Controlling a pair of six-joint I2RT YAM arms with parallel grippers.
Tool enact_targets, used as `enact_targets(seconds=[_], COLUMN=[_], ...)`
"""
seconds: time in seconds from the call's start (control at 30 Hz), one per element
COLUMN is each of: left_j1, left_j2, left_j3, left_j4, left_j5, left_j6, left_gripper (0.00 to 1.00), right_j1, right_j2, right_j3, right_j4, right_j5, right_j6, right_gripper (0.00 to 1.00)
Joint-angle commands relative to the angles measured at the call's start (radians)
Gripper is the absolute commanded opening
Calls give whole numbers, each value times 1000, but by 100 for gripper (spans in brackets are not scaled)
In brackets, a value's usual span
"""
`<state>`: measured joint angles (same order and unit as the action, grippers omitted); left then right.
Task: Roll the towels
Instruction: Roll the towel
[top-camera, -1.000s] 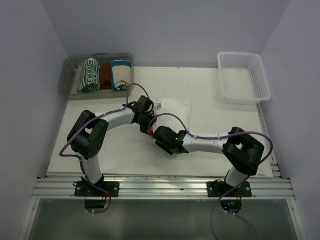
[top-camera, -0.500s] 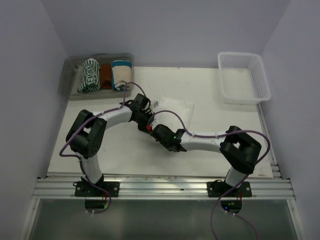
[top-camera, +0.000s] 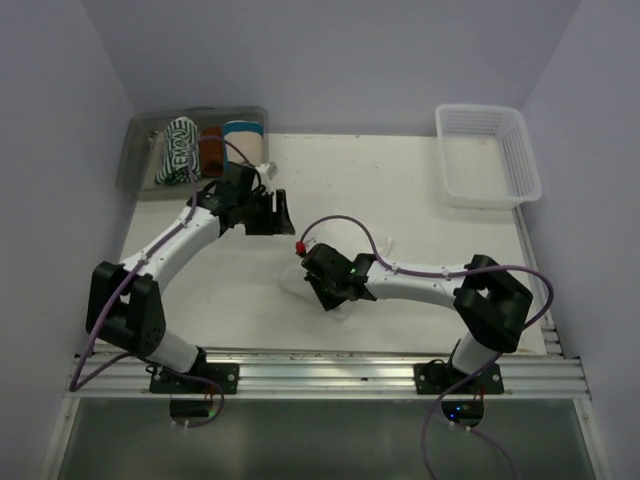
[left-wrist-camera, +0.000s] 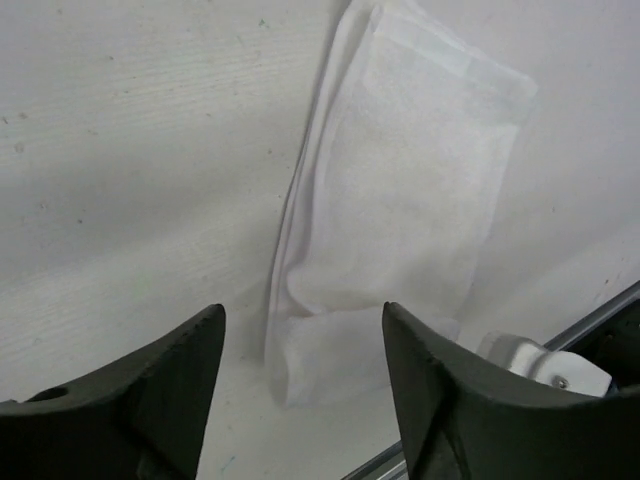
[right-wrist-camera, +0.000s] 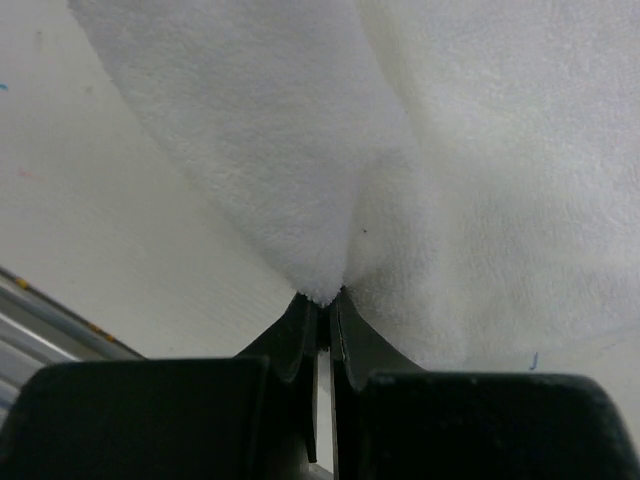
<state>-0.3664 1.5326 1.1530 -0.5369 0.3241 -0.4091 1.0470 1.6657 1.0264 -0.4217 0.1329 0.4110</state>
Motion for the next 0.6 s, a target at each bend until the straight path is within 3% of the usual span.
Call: enact_targets(seconds=[0.0, 0.37, 0.57], left_j1=[6, 4, 4], left_j2=[-101, -379, -376], left_j3=[-57, -395, -492], left_j4=[-28, 60, 156], left_j5=[-60, -60, -20], left_j6=[-75, -361, -439], left_gripper=[71, 75, 77], right_j1=[2, -24, -44], right_j2=[-11, 0, -24], right_j3=[38, -20, -66], right_j4=[34, 153, 202], right_j5=[-128, -217, -254], right_j6=[143, 321, 354], right_gripper=[0, 0, 0])
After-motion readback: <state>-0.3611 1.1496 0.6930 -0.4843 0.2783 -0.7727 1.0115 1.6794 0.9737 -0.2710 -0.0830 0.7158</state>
